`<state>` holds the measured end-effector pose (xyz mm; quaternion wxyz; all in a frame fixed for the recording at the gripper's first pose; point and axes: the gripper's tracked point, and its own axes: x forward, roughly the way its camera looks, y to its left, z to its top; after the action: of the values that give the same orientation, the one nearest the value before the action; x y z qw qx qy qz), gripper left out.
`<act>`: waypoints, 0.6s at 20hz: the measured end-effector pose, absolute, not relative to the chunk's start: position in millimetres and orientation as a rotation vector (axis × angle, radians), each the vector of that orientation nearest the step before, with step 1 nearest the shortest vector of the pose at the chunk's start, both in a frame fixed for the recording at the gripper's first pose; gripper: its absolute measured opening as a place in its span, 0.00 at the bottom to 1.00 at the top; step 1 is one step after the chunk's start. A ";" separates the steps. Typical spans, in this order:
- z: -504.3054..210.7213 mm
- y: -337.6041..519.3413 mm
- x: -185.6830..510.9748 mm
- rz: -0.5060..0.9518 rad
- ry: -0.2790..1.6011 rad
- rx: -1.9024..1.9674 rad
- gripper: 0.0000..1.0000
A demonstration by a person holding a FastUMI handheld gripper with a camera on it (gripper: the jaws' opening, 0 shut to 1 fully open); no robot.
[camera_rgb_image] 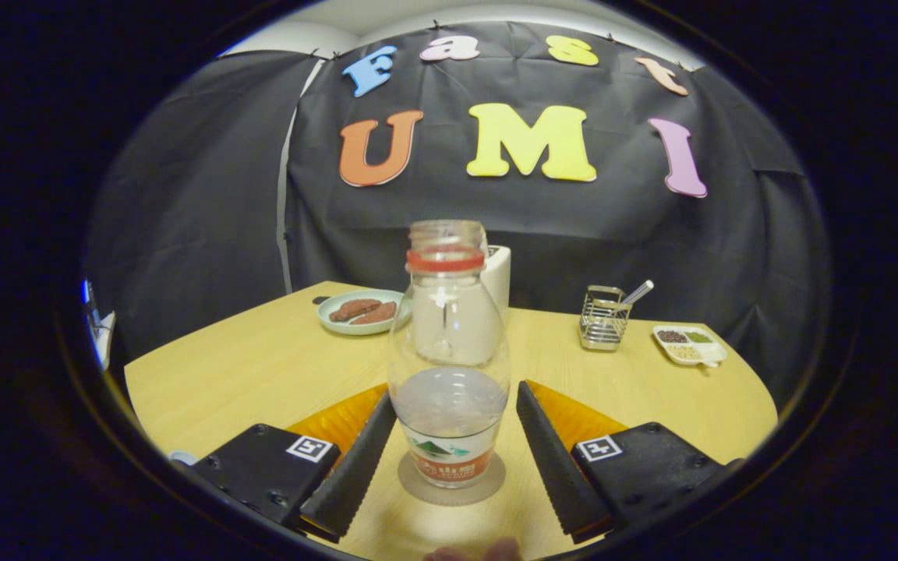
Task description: Take the bottle from table, then pour the juice into the cup, finally place the bottle on the coaster
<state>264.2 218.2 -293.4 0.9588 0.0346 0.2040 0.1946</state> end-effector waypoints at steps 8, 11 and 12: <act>-166.7 187.0 219.5 0.349 0.200 0.115 0.99; -105.4 155.4 193.9 0.275 0.098 0.101 0.99; -85.9 144.1 182.7 0.242 0.071 0.094 0.99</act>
<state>182.7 144.1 -85.9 0.9910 0.0468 0.0354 0.1207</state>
